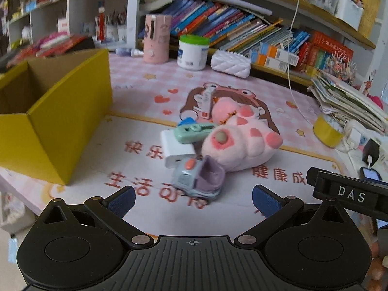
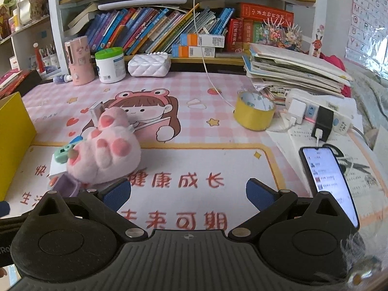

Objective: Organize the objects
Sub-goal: 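Move the left tool toward the toy car while the right tool approaches the yellow tape roll, then grasp the grey-purple toy car with the left tool while the right tool grasps the tape roll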

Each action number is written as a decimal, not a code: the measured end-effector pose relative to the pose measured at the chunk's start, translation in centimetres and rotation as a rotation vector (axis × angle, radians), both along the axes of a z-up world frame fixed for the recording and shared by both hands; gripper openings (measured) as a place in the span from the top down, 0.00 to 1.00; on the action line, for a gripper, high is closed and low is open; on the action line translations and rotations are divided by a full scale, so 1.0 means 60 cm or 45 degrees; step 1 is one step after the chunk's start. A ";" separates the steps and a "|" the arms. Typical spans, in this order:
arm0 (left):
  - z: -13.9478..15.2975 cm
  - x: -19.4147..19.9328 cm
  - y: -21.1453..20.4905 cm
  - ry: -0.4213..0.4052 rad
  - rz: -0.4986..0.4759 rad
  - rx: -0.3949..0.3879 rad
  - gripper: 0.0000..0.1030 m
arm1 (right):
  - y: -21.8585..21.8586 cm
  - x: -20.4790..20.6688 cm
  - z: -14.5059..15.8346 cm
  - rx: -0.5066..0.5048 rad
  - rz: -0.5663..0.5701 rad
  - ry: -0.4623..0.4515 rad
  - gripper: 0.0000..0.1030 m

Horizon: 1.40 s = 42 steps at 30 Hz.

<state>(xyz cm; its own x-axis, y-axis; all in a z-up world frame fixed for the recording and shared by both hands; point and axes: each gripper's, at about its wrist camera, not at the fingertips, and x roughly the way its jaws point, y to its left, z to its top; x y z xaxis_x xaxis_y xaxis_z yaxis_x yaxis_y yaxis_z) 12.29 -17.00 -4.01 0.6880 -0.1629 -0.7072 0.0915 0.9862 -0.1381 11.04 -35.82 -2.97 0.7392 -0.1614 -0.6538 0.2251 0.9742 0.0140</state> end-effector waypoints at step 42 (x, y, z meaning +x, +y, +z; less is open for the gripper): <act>-0.008 0.048 0.008 0.000 0.133 0.059 0.39 | -0.189 0.292 -0.050 -0.344 0.157 0.094 0.64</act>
